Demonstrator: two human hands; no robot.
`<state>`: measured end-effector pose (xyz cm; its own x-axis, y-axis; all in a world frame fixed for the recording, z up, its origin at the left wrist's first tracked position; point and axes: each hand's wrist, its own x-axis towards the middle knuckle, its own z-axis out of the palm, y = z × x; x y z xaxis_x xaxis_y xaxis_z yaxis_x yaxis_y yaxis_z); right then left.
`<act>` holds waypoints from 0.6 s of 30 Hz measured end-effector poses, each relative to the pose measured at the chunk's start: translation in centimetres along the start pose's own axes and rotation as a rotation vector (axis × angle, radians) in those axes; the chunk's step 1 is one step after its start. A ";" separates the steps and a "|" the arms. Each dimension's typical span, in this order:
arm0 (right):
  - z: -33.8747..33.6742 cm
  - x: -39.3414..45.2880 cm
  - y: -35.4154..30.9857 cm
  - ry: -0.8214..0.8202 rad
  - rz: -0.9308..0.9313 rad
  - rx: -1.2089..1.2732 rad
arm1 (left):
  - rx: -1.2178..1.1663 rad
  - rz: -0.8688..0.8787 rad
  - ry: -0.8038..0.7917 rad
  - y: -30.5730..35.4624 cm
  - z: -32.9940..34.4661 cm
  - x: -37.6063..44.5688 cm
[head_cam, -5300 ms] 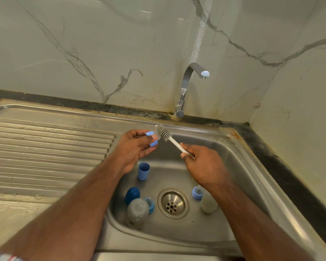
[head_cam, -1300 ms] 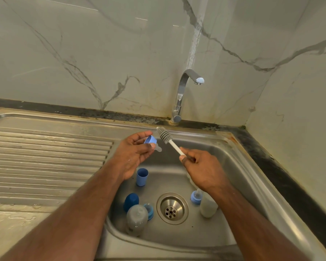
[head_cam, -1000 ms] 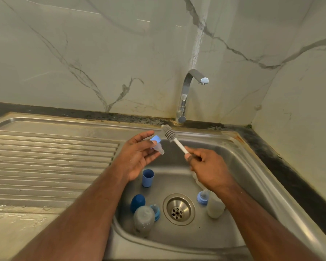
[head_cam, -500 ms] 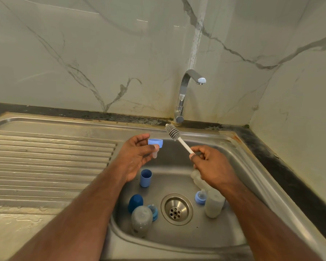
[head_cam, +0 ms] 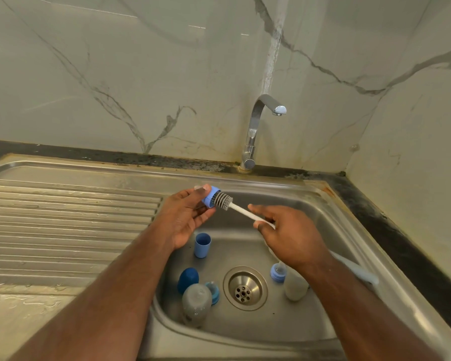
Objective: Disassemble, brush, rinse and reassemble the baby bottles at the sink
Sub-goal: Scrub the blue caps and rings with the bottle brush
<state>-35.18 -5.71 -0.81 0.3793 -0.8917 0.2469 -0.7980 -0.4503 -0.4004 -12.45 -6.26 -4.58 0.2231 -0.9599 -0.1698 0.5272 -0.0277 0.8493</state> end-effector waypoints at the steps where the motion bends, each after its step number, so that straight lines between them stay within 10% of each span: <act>1: 0.1 0.0 -0.2 0.012 -0.015 -0.076 | 0.015 -0.004 0.008 0.0 0.0 0.0; 18: -0.1 0.1 -1.5 -0.175 0.060 -0.038 | 0.047 0.067 0.038 0.0 0.0 0.0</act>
<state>-34.04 -5.15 -0.08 0.4037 -0.9126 0.0645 -0.8377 -0.3970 -0.3750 -12.43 -6.30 -4.56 0.2883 -0.9487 -0.1297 0.4709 0.0225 0.8819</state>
